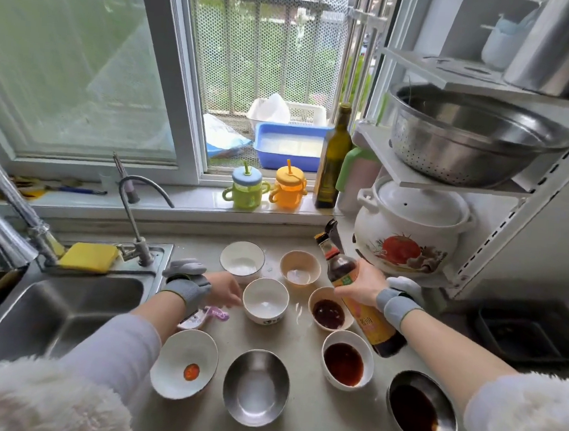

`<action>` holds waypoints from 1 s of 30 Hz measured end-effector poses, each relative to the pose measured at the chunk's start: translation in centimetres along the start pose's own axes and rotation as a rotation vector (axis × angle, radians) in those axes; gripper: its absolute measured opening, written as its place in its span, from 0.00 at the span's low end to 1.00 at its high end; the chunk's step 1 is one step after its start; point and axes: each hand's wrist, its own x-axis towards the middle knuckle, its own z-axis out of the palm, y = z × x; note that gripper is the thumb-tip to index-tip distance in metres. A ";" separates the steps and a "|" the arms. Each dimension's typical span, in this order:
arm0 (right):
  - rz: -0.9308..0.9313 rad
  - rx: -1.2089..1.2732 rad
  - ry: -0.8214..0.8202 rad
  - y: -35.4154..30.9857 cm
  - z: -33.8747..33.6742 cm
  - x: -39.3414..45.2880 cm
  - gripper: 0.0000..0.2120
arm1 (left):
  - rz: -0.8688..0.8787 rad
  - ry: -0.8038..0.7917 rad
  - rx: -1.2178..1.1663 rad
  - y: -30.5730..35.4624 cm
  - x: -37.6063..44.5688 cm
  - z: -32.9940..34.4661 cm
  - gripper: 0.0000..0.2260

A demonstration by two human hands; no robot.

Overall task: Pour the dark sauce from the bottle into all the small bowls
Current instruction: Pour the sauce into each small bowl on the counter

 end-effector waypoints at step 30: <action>0.190 -0.285 -0.200 -0.7 3.2 4.4 0.31 | -0.061 -0.028 0.044 -3.6 1.0 0.7 0.11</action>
